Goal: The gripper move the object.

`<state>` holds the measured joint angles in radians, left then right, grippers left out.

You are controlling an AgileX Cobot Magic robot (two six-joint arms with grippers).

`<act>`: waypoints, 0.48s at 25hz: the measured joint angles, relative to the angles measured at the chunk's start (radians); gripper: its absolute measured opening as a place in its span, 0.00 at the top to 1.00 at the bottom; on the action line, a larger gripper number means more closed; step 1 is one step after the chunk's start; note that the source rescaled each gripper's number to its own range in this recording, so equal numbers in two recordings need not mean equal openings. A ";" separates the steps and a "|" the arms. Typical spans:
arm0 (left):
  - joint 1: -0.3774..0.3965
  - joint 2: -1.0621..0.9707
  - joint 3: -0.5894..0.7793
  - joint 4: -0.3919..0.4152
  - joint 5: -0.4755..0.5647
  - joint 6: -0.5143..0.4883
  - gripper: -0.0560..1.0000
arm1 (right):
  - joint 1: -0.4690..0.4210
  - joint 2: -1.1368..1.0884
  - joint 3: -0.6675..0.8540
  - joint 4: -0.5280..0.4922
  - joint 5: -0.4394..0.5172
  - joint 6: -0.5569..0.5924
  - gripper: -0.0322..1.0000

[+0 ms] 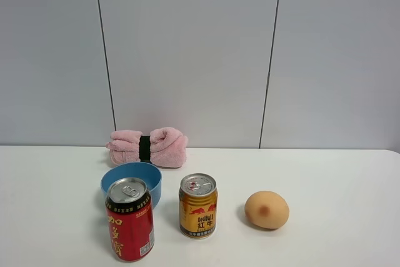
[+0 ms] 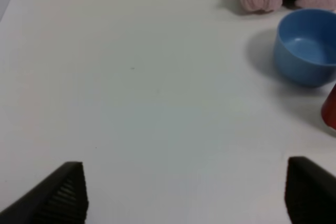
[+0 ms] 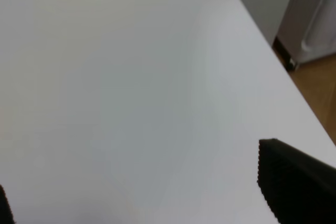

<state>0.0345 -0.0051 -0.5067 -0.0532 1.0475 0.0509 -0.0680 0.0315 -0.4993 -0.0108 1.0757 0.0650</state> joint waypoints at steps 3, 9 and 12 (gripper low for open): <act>0.000 0.000 0.000 0.000 0.000 0.000 0.00 | 0.000 -0.034 0.000 0.000 0.000 0.000 0.00; 0.000 0.000 0.000 0.000 0.000 0.000 0.00 | 0.000 -0.034 0.000 0.000 0.000 0.000 0.00; 0.000 0.000 0.000 0.000 0.000 0.000 0.00 | 0.000 -0.034 0.000 0.000 0.000 0.000 0.00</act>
<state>0.0345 -0.0051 -0.5067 -0.0532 1.0475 0.0509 -0.0680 -0.0025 -0.4993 -0.0108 1.0756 0.0650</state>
